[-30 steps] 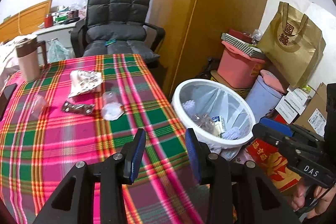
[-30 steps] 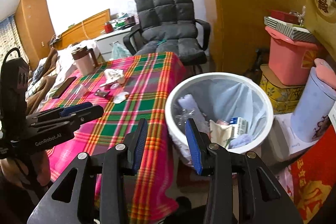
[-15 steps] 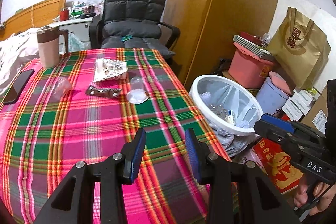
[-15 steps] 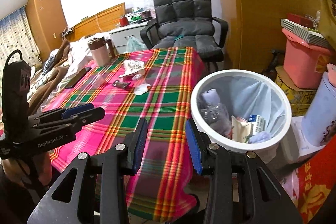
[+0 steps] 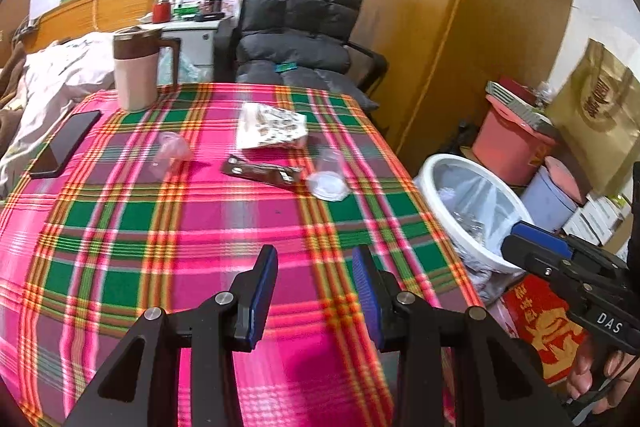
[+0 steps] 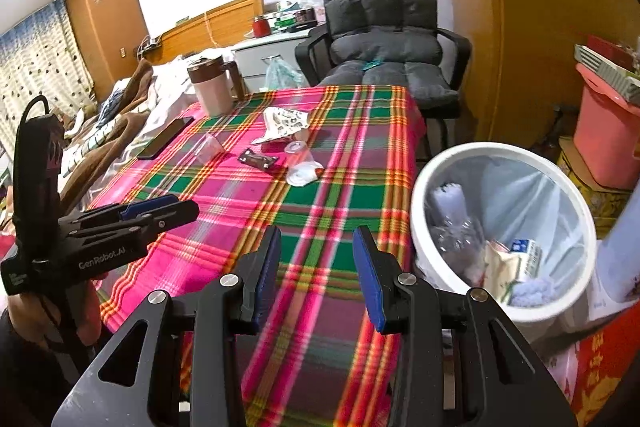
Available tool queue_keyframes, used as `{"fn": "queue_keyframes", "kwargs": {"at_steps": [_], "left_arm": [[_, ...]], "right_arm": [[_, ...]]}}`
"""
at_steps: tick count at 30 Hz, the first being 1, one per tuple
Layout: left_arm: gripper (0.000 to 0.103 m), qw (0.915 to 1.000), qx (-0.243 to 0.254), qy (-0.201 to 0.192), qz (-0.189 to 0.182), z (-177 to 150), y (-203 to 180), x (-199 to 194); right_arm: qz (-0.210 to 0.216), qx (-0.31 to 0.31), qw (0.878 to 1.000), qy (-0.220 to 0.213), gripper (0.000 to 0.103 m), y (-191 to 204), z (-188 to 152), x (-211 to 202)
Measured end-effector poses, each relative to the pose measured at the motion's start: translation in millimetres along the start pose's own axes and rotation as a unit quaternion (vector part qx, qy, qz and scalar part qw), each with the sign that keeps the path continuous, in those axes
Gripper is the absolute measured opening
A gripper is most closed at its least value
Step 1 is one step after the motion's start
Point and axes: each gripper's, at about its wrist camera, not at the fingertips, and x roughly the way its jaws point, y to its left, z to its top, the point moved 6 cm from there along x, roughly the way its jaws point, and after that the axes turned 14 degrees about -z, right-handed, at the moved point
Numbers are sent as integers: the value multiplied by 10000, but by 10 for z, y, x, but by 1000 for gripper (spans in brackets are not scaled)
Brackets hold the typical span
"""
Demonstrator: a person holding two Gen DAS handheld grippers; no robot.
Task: Collect trash
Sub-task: 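Move both tools back over the table, then grasp a clear plastic cup with the left tool while the right tool grasps another clear cup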
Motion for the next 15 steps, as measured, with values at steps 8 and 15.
{"fn": "queue_keyframes", "kwargs": {"at_steps": [8, 15], "left_arm": [[39, 9988, -156, -69, 459, 223, 522, 18], [39, 9968, -151, -28, 778, 403, 975, 87]], "right_arm": [[128, -242, 9996, 96, 40, 218, 180, 229], [177, -284, 9992, 217, 40, 325, 266, 452]]}}
